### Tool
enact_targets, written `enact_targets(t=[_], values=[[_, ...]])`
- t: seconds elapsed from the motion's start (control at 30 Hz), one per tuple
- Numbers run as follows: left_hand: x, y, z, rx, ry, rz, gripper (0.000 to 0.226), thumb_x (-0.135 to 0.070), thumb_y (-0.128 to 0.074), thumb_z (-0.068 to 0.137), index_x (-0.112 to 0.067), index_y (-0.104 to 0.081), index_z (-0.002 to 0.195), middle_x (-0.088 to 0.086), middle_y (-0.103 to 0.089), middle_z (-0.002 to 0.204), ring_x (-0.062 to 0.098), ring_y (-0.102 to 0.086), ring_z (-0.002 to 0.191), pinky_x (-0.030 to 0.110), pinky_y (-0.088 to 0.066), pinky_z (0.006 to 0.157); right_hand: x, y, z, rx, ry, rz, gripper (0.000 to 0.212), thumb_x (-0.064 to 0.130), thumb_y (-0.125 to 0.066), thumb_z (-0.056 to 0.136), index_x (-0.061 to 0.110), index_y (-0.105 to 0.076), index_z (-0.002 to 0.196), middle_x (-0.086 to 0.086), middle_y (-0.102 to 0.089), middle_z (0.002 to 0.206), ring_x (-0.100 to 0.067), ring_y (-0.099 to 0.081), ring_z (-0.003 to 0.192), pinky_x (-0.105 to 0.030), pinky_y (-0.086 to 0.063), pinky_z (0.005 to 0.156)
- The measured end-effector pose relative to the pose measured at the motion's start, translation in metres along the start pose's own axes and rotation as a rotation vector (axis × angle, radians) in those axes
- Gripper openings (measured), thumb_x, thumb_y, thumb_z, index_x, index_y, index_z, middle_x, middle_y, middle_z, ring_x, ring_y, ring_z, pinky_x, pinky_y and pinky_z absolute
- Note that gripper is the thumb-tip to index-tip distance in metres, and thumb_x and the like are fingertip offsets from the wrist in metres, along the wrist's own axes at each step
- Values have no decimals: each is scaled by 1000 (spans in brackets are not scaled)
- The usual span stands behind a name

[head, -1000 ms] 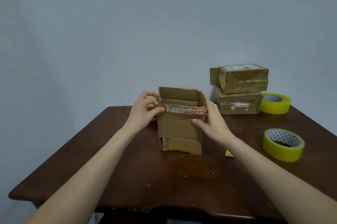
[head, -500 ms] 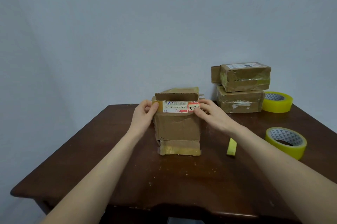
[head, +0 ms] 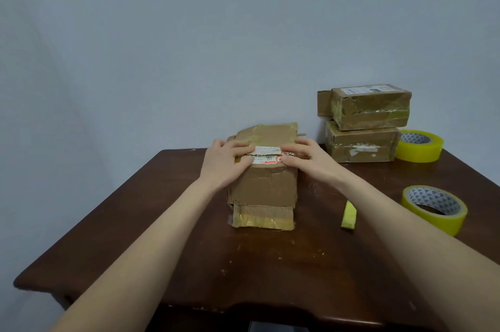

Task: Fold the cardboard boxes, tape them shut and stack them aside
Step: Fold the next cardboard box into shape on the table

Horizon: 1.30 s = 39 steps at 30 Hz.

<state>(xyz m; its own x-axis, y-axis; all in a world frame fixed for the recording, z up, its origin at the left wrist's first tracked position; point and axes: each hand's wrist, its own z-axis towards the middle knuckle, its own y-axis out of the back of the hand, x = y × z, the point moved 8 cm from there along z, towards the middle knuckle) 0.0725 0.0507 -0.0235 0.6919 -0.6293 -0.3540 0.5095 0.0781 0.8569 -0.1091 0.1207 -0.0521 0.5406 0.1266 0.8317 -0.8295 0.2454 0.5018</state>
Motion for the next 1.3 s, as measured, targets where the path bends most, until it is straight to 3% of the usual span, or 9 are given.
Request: enact_targets(t=[0.2,0.37,0.53,0.63,0.73,0.87,1.03,1.2,1.3], values=[[22,-38,-25,249,9,-137,68,-52,-57,88,-31,-30,148,-14,-15,158,8,-17,144,31,-19,115,-10,-29,2,124,32,-252,63,49,-68,81,32,-49,138,5,-46,127,-11,-45,116,-16,-36,86],[15,-34,-24,175,-2,-78,76,-54,-64,82,-30,-34,147,-11,-21,157,11,-24,142,32,-25,113,-21,-29,-2,56,36,-209,69,35,-78,76,35,-48,138,0,-48,132,-16,-46,123,-32,-36,107],[-14,-8,-29,18,-127,275,79,-76,-38,76,-31,-42,141,-6,-39,145,18,-30,136,36,-27,112,-4,-11,-6,149,56,-66,63,17,-79,76,23,-54,134,4,-58,125,-8,-53,115,-15,-40,95],[-39,-4,-30,13,-261,452,87,-76,-18,73,-29,-37,143,-3,-35,150,21,-16,145,40,-10,118,7,-6,-7,188,62,-83,60,17,-77,78,24,-55,133,6,-58,121,-6,-52,113,-11,-38,89],[-49,-16,-32,111,-257,434,73,-67,-32,89,-29,-22,150,-5,-23,157,15,-16,145,35,-19,115,22,-14,-11,220,106,-87,57,15,-76,80,20,-55,133,12,-60,115,3,-54,103,-2,-39,83],[-62,17,-23,-7,-274,374,65,-63,-39,90,-33,-29,147,-9,-27,155,12,-27,142,34,-33,108,48,3,-8,158,170,5,51,16,-72,83,16,-57,132,9,-62,115,0,-55,106,-5,-41,87],[-44,-24,-36,265,-252,377,72,-59,-42,91,-28,-16,152,-4,-16,159,15,-20,145,35,-24,116,20,-14,-16,230,57,-217,62,15,-78,77,20,-54,134,2,-60,125,-8,-53,111,-12,-39,90],[-31,-49,-45,258,-271,416,72,-54,-36,96,-20,-8,153,0,-3,161,13,-7,147,34,-5,120,1,-30,-30,198,33,-585,71,49,-61,87,31,-31,148,-1,-8,161,-21,-9,148,-39,-19,118],[-31,-50,-43,249,-289,425,71,-52,-36,97,-18,-9,153,2,-5,161,14,-8,147,34,-7,120,16,-44,-34,190,119,-746,60,50,-36,98,26,-23,151,3,-5,162,-18,4,148,-40,-13,120]])
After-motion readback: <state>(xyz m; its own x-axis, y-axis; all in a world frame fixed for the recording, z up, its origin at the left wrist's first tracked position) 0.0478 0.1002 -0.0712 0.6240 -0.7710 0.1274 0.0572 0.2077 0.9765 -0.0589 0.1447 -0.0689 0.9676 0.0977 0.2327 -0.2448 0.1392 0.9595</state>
